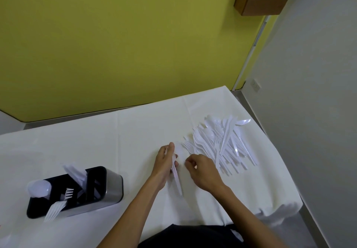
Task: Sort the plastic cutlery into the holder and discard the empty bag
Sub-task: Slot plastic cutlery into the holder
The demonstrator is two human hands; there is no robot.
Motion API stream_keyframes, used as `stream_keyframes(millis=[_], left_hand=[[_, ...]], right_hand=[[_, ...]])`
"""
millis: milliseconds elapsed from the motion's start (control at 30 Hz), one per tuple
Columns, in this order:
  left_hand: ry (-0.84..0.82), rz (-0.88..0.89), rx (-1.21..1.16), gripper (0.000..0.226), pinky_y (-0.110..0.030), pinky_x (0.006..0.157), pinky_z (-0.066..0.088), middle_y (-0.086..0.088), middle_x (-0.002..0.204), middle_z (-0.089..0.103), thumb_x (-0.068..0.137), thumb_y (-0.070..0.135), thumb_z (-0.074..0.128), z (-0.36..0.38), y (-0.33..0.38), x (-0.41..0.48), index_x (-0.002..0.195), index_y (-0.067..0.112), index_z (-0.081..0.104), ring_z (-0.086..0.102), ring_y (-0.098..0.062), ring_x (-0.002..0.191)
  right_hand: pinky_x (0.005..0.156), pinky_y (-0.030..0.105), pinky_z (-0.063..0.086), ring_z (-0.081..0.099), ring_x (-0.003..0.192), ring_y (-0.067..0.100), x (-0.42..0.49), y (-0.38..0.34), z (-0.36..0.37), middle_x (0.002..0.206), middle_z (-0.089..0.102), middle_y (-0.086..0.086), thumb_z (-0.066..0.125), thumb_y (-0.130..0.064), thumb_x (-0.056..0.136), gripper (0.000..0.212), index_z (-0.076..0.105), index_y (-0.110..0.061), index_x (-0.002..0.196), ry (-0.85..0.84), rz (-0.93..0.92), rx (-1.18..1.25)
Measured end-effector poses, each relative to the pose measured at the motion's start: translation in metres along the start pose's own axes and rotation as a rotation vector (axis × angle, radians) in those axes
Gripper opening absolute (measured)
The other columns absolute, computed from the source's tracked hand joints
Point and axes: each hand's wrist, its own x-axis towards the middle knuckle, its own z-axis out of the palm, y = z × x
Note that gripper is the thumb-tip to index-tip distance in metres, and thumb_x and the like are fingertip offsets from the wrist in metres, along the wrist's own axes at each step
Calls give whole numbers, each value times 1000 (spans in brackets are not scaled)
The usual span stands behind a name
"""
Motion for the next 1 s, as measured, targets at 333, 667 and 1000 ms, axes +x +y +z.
stream_keyframes(millis=[333, 667, 1000], left_hand=[[130, 90, 110, 18, -27, 62, 48, -4, 87, 68, 104, 26, 47, -1, -4, 2, 93, 14, 56, 63, -14, 65], [31, 36, 34, 33, -31, 59, 49, 0, 64, 50, 92, 51, 64, 6, 2, -3, 85, 19, 58, 49, -16, 55], [38, 81, -8, 23, -33, 61, 45, -2, 73, 61, 88, 34, 73, 2, 5, -3, 86, 15, 60, 54, -18, 64]], right_hand=[[53, 28, 35, 53, 65, 23, -2, 17, -11, 103, 54, 1, 51, -25, 98, 15, 50, -16, 110, 108, 105, -398], [66, 35, 54, 62, 76, 20, -1, 8, -12, 87, 63, -2, 50, -29, 96, 19, 62, -15, 91, 118, 42, -242], [66, 30, 50, 64, 83, 13, -7, 4, -5, 89, 69, -8, 54, -48, 96, 29, 68, -23, 93, 30, -22, -75]])
